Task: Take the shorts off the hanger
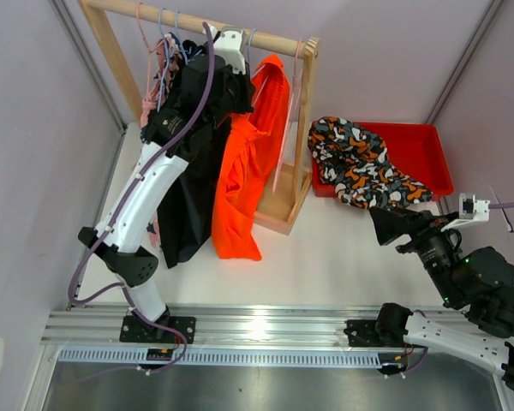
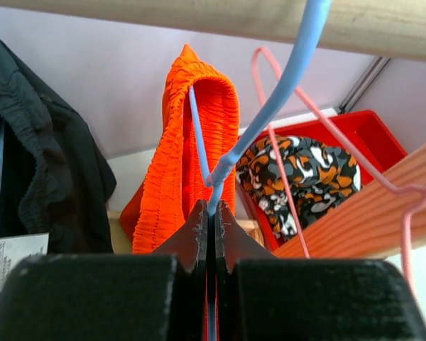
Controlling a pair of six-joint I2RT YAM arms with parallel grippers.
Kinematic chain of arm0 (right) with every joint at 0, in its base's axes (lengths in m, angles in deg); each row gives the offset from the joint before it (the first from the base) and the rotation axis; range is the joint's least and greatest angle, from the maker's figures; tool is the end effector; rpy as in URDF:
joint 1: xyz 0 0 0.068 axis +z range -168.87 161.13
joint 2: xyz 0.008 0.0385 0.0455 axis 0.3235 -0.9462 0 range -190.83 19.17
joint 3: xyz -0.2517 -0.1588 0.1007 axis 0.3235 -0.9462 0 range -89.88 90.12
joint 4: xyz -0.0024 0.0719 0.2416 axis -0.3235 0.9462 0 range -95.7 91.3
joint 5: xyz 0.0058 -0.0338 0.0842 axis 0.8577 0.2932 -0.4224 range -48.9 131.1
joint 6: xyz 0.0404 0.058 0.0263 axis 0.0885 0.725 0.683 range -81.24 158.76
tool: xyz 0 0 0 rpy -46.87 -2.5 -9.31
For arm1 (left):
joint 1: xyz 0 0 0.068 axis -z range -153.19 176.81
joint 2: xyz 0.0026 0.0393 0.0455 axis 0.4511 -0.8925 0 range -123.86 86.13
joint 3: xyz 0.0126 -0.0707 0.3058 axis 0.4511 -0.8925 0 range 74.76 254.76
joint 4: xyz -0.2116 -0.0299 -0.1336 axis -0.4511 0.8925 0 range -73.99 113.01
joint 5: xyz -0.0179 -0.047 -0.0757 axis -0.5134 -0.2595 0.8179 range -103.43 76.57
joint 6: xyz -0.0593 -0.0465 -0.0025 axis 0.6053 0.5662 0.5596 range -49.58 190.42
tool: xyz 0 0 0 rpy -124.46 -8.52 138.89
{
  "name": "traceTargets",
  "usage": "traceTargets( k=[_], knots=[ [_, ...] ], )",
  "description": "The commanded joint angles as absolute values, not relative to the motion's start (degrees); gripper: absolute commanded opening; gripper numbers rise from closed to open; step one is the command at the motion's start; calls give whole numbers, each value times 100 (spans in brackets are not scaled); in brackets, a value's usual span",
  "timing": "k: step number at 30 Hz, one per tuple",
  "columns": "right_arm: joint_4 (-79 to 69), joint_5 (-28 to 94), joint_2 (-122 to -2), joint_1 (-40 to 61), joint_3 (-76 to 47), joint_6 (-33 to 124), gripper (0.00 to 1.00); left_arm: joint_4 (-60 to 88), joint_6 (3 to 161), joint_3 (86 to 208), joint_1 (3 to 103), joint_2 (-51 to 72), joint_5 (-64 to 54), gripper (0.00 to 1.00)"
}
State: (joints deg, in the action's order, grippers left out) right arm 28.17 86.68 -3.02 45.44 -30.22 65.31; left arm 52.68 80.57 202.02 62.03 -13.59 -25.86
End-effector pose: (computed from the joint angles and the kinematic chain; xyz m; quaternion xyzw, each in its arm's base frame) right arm 0.0429 -0.0157 0.4273 0.0629 0.6885 0.2928 0.6605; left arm 0.3239 -0.2118 0.5559 0.0957 0.7539 -0.1726 0.6267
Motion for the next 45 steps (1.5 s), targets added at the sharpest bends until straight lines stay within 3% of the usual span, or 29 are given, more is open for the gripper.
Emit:
traceTargets(
  k=[1, 7, 13, 24, 39, 43, 45],
  knots=[
    [2534, 8410, -402, 4537, -3038, 6522, 89, 5512, 8167, 20949, 6179, -1309, -2600, 0],
    [1690, 7126, -1175, 4546, -2802, 6030, 92, 5662, 8193, 21336, 6188, -1037, -2617, 0],
    [1294, 6597, -2959, 4686, -1854, 5959, 94, 5776, 8543, 21223, 6179, -722, -2775, 0],
    [529, 7809, -5412, 6531, -349, 5415, 100, 5363, 8879, 19359, 6346, 685, -3725, 0],
    [-173, 8846, -6739, 7157, 108, 5423, 99, 5372, 9160, 18489, 6355, 1582, -3497, 0],
    [-499, 9014, -7082, 7165, 143, 5239, 92, 5389, 9301, 18348, 6355, 1819, -3365, 0],
    [-842, 9084, -7275, 7165, 161, 5055, 82, 5416, 9310, 18313, 6355, 1881, -3338, 0]
  ],
)
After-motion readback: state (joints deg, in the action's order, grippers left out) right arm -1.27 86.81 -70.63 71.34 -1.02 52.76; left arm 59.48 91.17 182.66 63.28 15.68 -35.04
